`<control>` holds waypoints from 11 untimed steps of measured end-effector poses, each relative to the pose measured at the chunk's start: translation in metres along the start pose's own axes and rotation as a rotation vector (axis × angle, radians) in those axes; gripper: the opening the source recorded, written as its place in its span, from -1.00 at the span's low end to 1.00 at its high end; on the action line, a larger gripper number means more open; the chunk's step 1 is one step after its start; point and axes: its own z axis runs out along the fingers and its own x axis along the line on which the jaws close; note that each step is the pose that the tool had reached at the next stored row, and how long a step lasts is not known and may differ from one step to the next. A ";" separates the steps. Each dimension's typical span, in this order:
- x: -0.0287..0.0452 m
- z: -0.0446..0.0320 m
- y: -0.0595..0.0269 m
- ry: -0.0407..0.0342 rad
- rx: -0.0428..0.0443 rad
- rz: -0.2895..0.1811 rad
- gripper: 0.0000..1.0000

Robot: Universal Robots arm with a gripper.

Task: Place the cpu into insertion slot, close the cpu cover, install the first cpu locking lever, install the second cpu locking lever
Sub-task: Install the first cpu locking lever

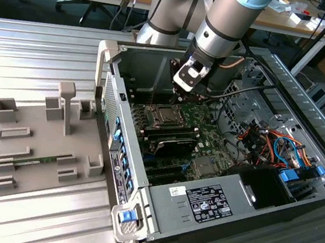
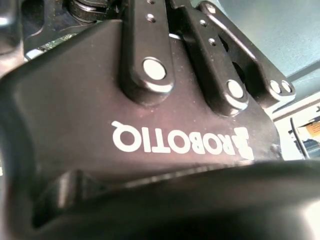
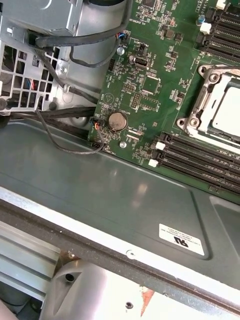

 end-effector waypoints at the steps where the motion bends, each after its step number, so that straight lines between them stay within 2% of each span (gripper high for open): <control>1: 0.0000 0.0000 0.0000 0.0000 0.0003 -0.004 -0.79; 11: 0.0000 0.0000 0.0000 -0.0006 0.0025 -0.029 -0.79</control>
